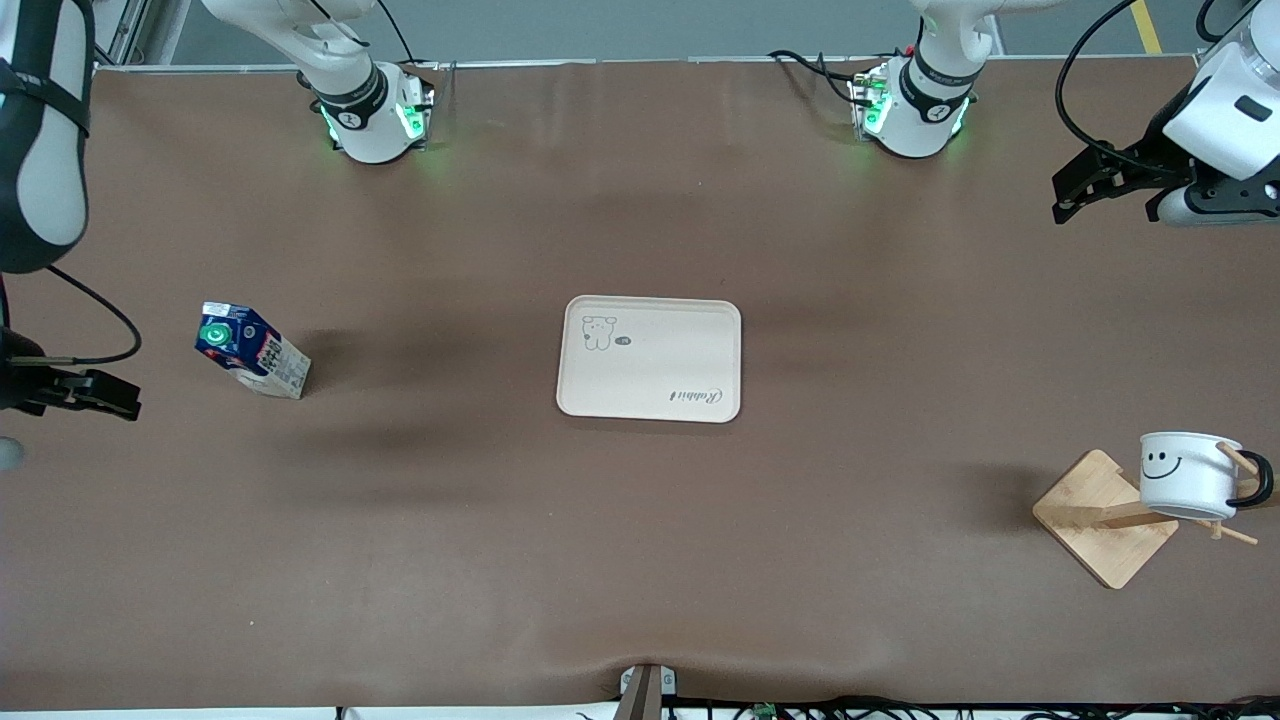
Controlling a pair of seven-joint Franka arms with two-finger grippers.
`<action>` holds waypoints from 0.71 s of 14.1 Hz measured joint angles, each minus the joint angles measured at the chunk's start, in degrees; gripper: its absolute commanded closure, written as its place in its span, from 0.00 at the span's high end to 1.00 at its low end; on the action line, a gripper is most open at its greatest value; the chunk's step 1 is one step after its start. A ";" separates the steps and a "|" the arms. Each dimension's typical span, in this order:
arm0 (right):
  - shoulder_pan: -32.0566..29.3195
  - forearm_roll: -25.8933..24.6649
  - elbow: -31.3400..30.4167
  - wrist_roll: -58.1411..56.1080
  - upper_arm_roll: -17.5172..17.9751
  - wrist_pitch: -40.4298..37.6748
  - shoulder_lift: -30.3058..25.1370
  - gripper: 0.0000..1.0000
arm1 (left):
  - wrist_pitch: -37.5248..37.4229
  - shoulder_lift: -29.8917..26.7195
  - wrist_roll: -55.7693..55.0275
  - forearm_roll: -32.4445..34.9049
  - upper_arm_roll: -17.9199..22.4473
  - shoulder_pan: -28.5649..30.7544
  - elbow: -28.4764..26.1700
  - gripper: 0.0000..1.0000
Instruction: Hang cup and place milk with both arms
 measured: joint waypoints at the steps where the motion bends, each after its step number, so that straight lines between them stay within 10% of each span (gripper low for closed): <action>1: -0.13 1.43 0.41 0.00 -0.22 -0.38 0.00 1.00 | 0.07 0.00 0.00 0.00 0.00 0.00 0.02 1.00; 10: -1.09 2.87 -11.95 0.01 -0.84 -3.43 -14.80 1.00 | 0.44 -0.06 0.00 -0.01 0.02 0.06 0.13 1.00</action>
